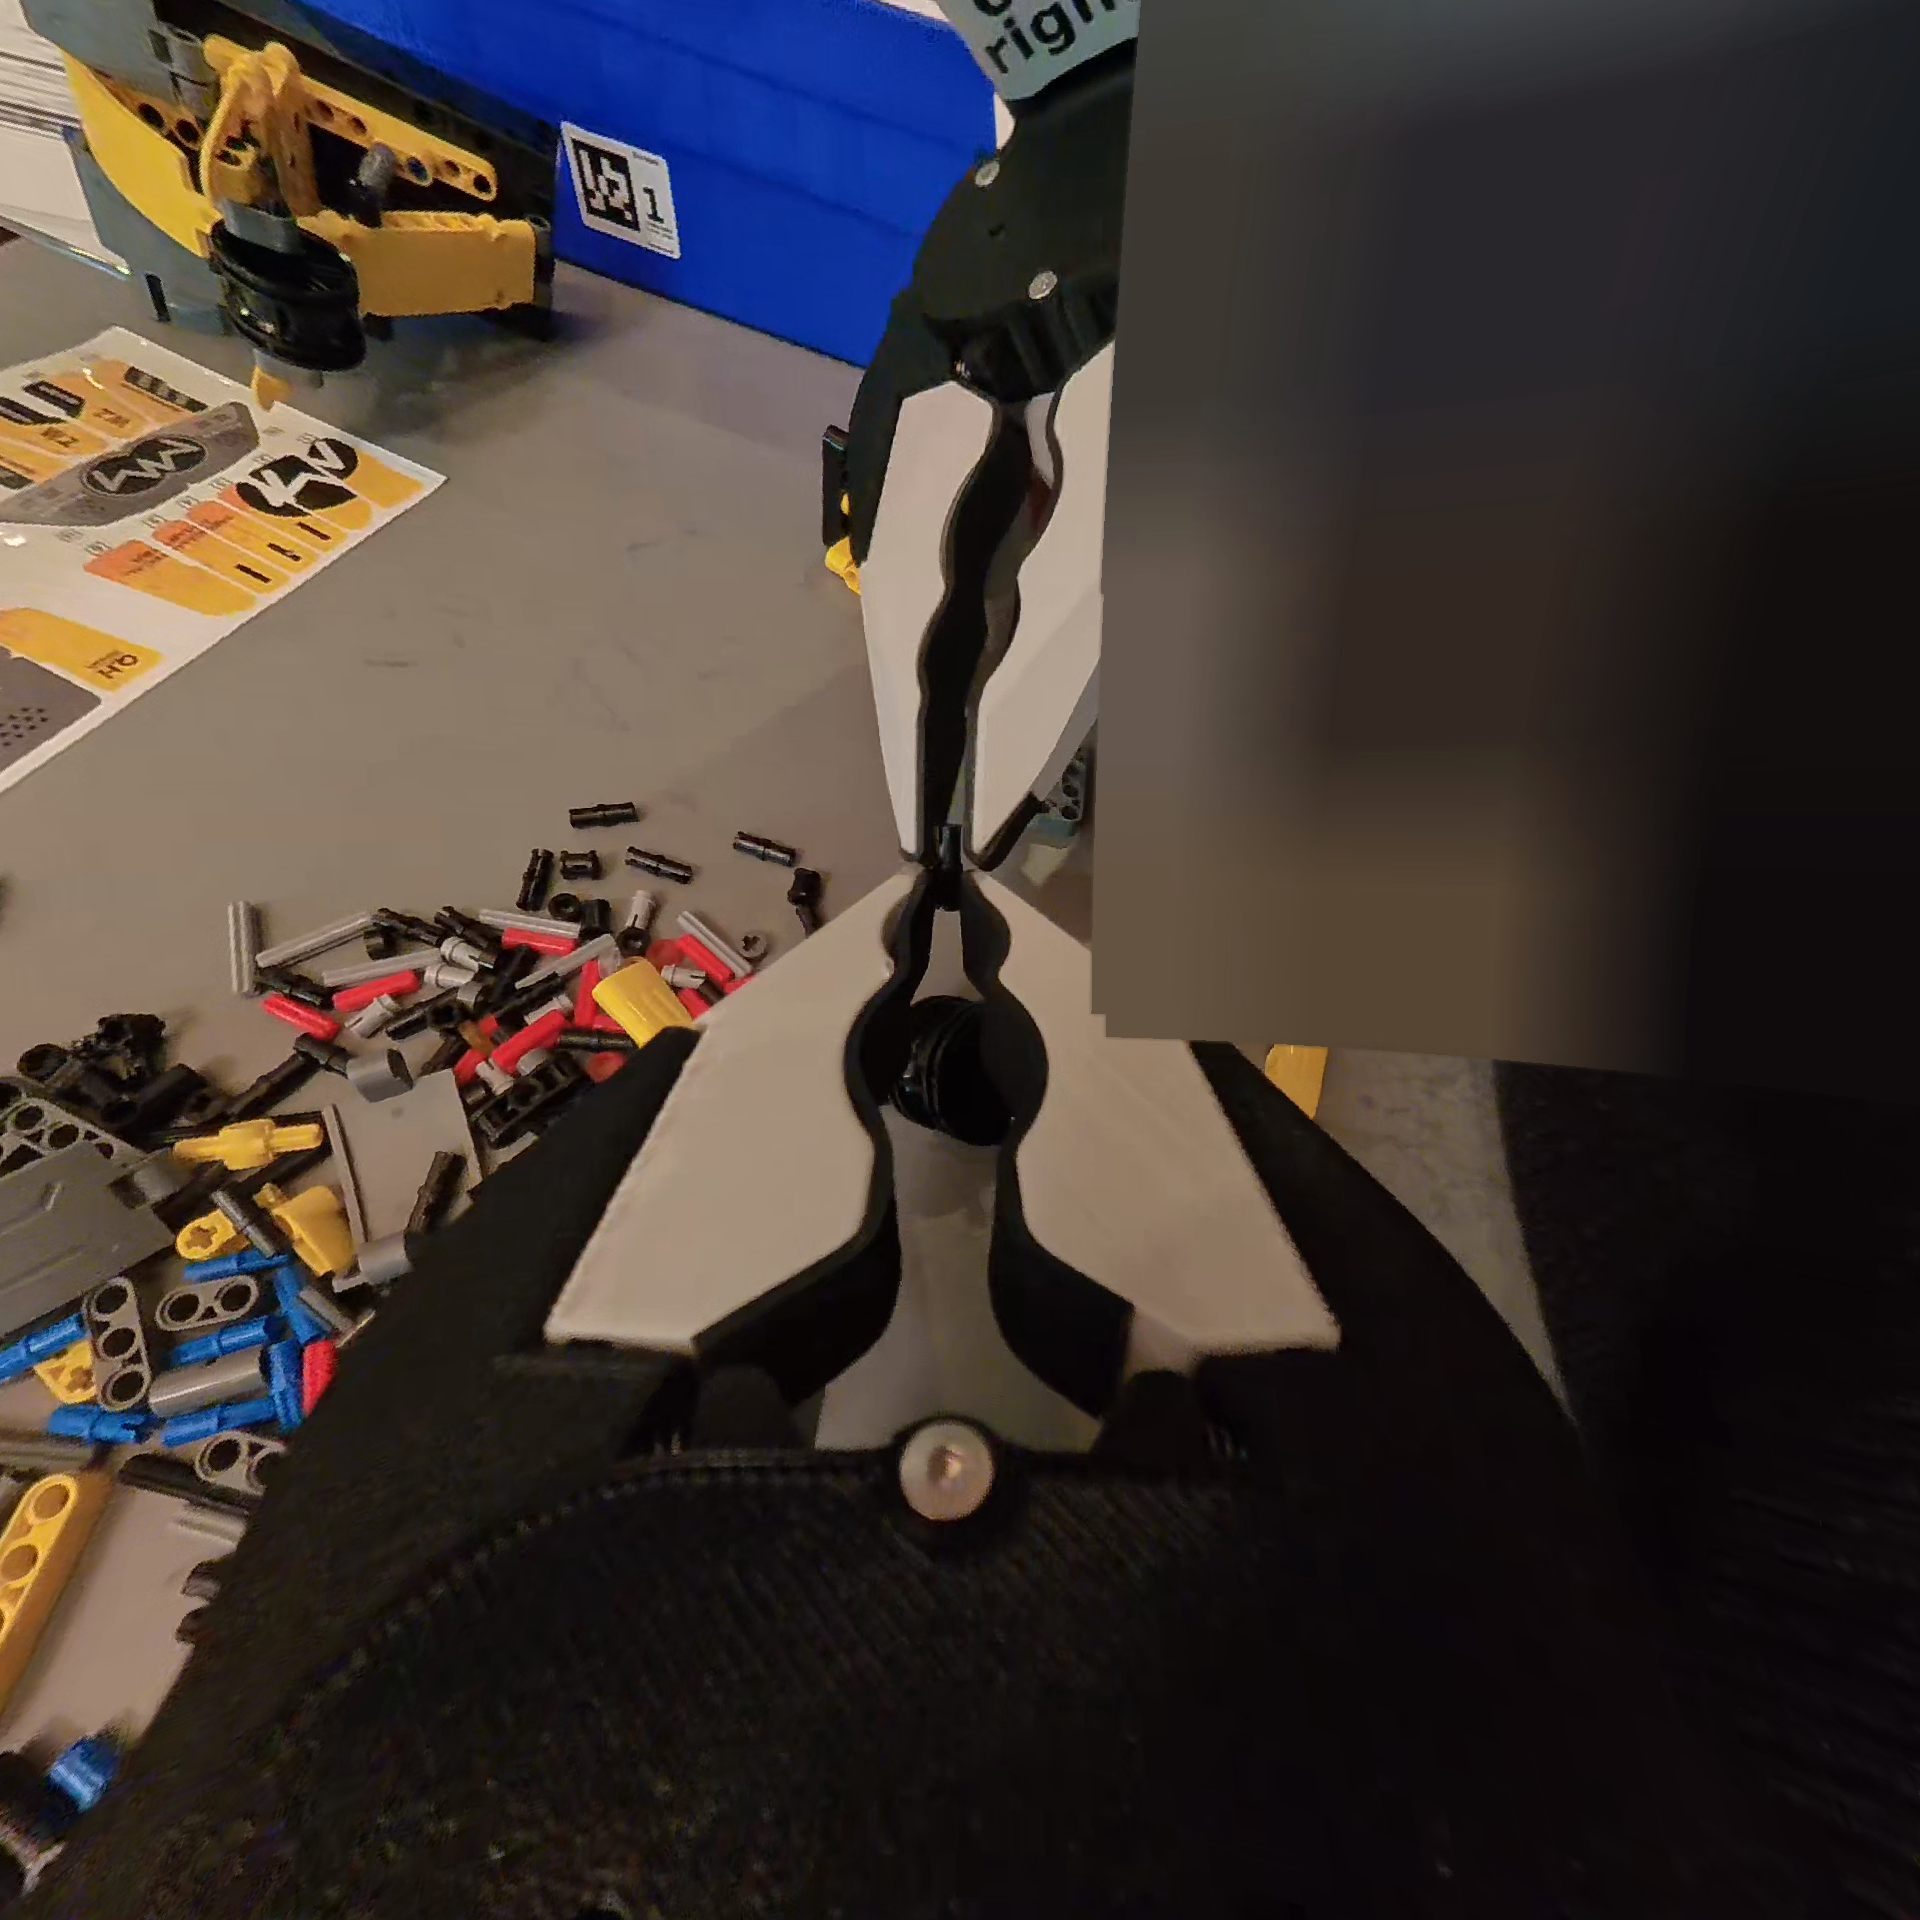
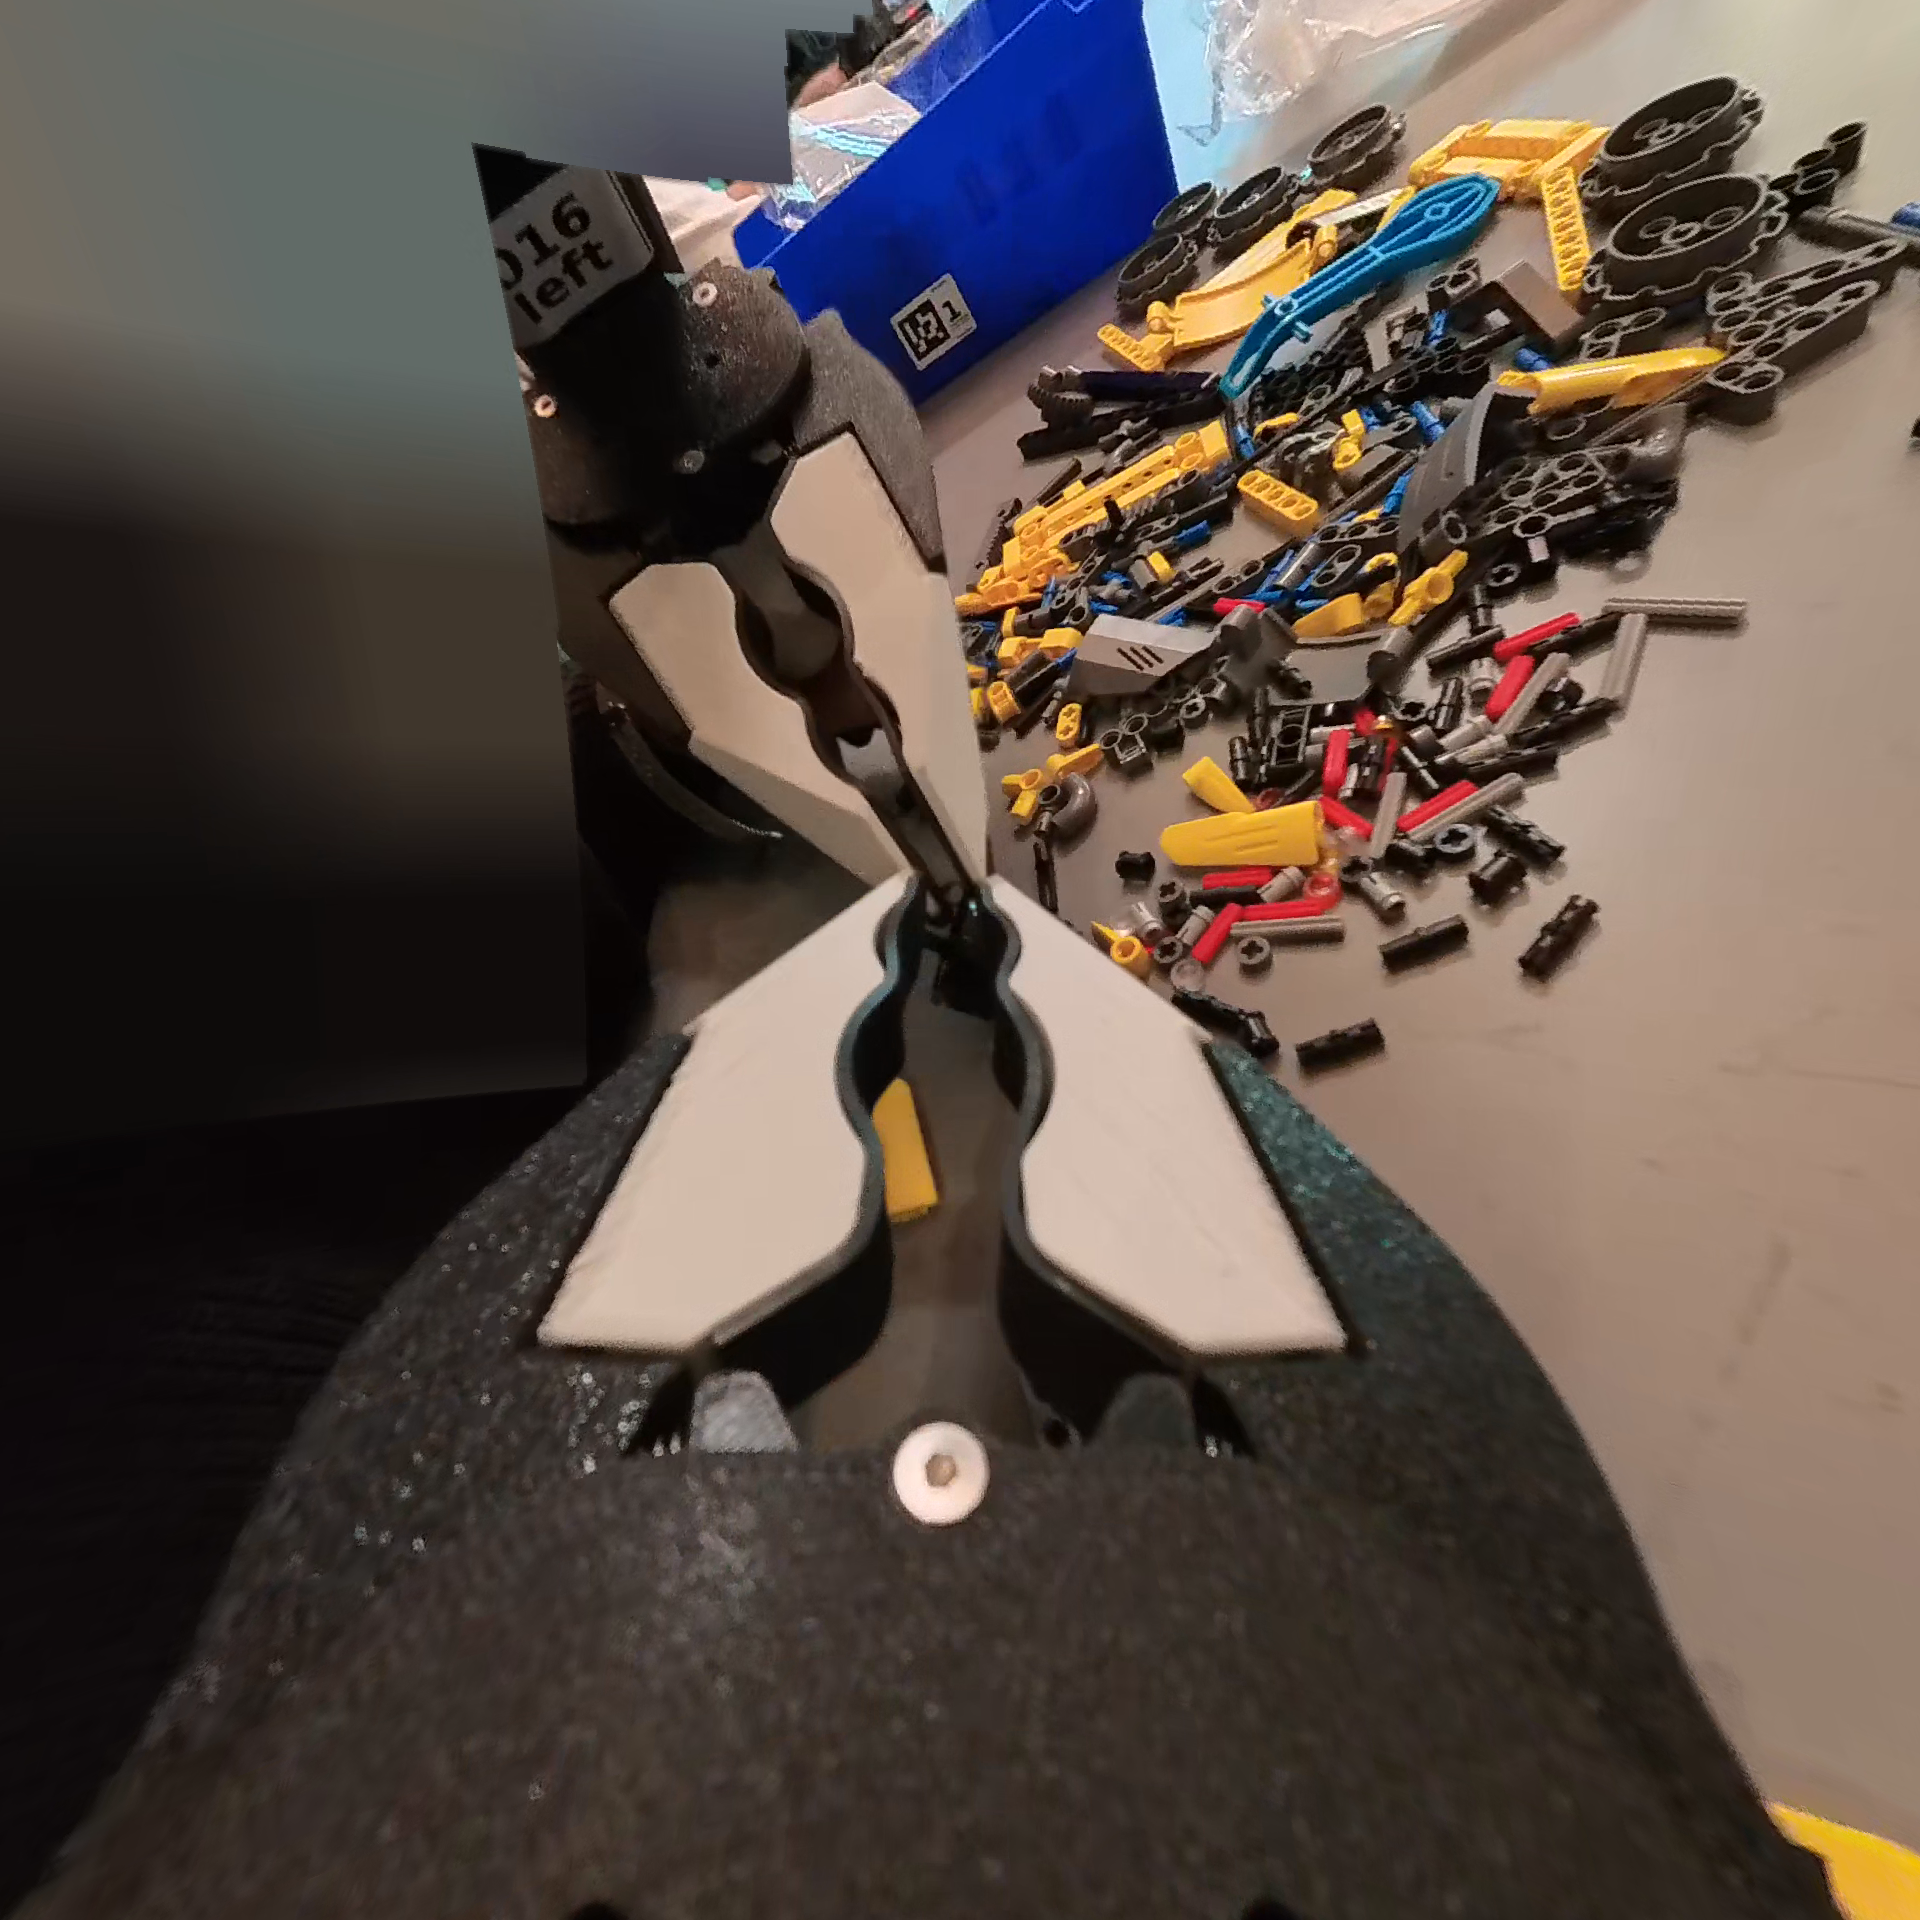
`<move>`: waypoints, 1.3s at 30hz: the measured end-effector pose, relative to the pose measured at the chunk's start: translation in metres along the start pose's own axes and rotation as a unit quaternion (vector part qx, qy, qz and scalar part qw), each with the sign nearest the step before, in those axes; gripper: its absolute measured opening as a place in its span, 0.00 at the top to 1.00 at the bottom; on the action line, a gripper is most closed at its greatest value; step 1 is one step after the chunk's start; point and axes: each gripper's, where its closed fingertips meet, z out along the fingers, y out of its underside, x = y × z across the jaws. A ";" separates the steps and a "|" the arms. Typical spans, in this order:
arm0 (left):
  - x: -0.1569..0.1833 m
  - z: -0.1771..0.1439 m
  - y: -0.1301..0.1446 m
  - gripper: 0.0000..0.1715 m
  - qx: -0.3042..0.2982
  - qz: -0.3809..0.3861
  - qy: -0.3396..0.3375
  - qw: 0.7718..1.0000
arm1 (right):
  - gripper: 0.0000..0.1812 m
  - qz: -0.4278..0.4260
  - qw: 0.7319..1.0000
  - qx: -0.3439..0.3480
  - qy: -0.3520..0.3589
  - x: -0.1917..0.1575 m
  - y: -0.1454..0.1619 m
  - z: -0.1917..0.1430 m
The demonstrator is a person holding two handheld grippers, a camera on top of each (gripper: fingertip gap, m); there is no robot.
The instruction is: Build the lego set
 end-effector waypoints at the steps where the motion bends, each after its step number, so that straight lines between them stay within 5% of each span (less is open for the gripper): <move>1: 0.001 0.001 0.000 1.00 -0.001 0.001 0.000 1.000 | 0.96 0.002 1.000 0.003 -0.003 -0.001 -0.001 -0.001; 13: 0.004 0.001 -0.004 0.99 0.012 0.001 0.005 1.000 | 0.98 -0.031 0.999 -0.005 0.024 -0.004 -0.003 -0.005; 16: -0.004 -0.001 -0.007 0.86 0.020 -0.001 -0.018 1.000 | 0.98 -0.044 0.998 0.032 0.037 -0.003 -0.017 -0.014; 22: -0.005 -0.006 -0.014 0.83 0.046 -0.020 -0.012 0.999 | 0.98 -0.047 0.995 0.072 0.048 0.001 -0.030 -0.031; 39: -0.011 -0.007 -0.017 0.81 0.057 -0.030 -0.028 0.998 | 0.98 -0.130 0.987 0.030 0.088 -0.001 -0.015 -0.022</move>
